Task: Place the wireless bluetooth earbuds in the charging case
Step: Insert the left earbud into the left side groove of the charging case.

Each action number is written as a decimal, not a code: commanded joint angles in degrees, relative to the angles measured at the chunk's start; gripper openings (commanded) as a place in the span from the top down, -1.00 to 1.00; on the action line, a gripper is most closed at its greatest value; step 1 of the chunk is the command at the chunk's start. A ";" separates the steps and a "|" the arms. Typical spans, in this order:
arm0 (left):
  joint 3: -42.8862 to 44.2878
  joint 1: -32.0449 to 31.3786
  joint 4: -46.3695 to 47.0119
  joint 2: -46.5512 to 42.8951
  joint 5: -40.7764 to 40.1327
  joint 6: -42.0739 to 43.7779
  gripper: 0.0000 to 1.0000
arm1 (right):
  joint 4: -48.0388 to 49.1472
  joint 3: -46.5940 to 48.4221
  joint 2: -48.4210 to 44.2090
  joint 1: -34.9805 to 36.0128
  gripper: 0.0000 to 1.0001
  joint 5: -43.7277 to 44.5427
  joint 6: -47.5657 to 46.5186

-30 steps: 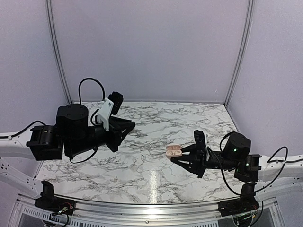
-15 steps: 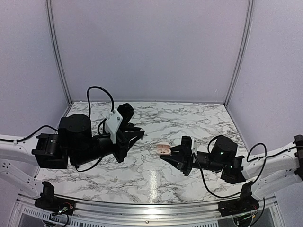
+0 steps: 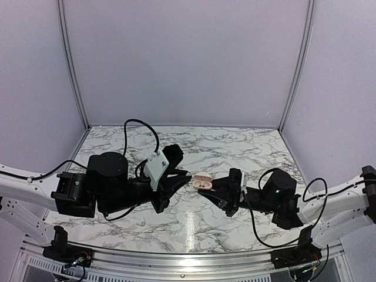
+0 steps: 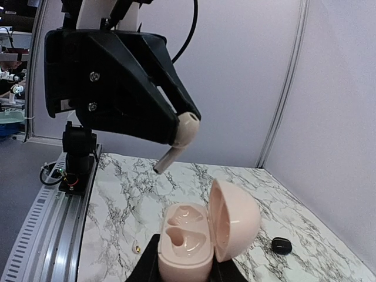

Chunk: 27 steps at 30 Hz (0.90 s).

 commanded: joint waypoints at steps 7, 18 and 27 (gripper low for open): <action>2.01 -1.28 2.96 1.87 0.90 2.79 0.75 | 3.16 1.61 1.09 1.29 1.00 -1.53 -2.43; 2.40 -2.13 3.46 3.07 -0.42 5.71 0.75 | 3.37 2.53 2.14 1.58 1.00 -2.25 -1.67; 2.85 -2.51 4.09 4.65 -3.58 7.41 0.75 | 4.85 3.51 3.78 1.59 1.00 -3.45 6.79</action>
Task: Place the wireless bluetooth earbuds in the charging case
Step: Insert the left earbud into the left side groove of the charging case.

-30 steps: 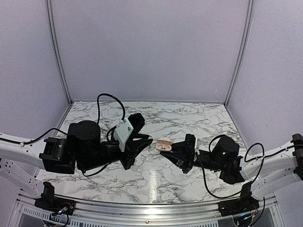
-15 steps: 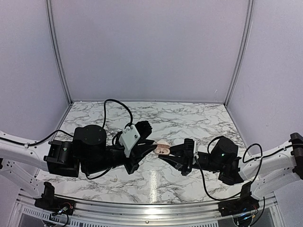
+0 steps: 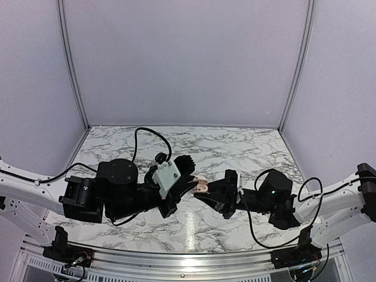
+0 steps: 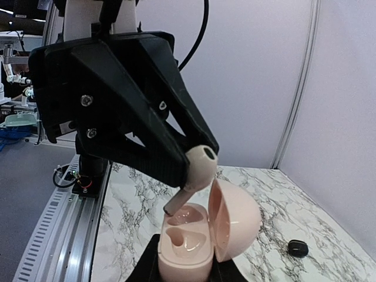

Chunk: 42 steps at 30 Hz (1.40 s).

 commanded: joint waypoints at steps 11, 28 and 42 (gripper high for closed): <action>1.85 -0.49 2.63 1.86 -3.58 2.28 0.75 | 4.08 3.24 1.72 0.52 1.00 -3.13 8.98; 1.38 -0.57 2.96 1.84 -1.96 1.35 0.75 | 9.10 2.61 1.91 0.06 1.00 0.89 19.57; 1.27 -0.59 3.78 2.78 -2.33 1.08 0.75 | 9.96 4.41 4.16 -0.03 1.00 0.03 22.82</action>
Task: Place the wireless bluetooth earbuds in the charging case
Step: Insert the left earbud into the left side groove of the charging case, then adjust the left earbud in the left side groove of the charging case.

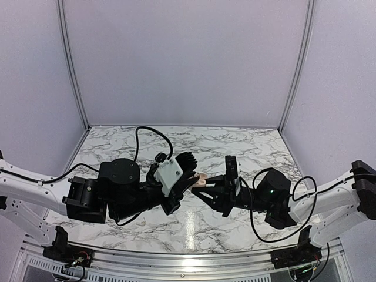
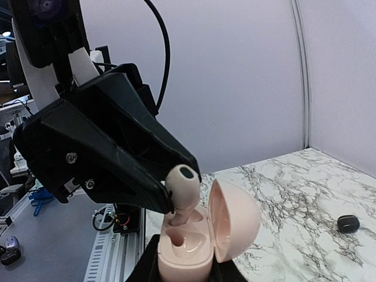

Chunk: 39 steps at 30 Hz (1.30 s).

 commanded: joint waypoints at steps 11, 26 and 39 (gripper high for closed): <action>-1.53 -0.43 0.78 -0.19 1.06 -2.04 0.59 | 4.36 3.02 -1.18 -0.18 1.00 0.01 1.56; -3.96 -0.47 0.94 -5.36 -2.90 -5.07 0.07 | -2.61 2.51 -3.18 -0.18 1.00 5.41 -1.69; -3.37 1.59 0.79 -7.09 -4.39 -13.62 -0.98 | -16.60 5.95 -5.82 0.21 1.00 16.63 -5.30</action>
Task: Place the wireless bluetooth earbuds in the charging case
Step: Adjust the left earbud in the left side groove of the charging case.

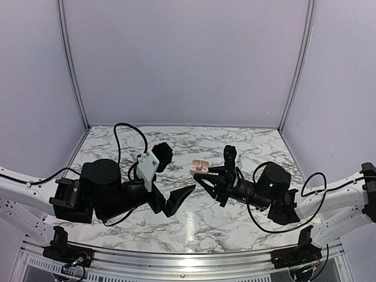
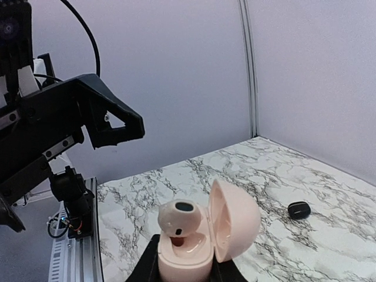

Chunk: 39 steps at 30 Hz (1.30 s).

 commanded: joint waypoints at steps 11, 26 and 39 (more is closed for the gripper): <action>9.19 5.97 -5.97 5.20 0.60 -11.14 -0.98 | -7.81 4.35 -1.41 0.83 1.00 7.89 -2.34; 15.81 10.49 -13.98 12.20 1.51 -16.03 -0.98 | -10.14 5.36 -0.63 0.83 1.00 7.48 -2.12; 12.39 12.38 -13.82 9.98 3.57 -17.77 -0.98 | -8.74 4.11 -2.28 0.86 1.00 8.32 -1.95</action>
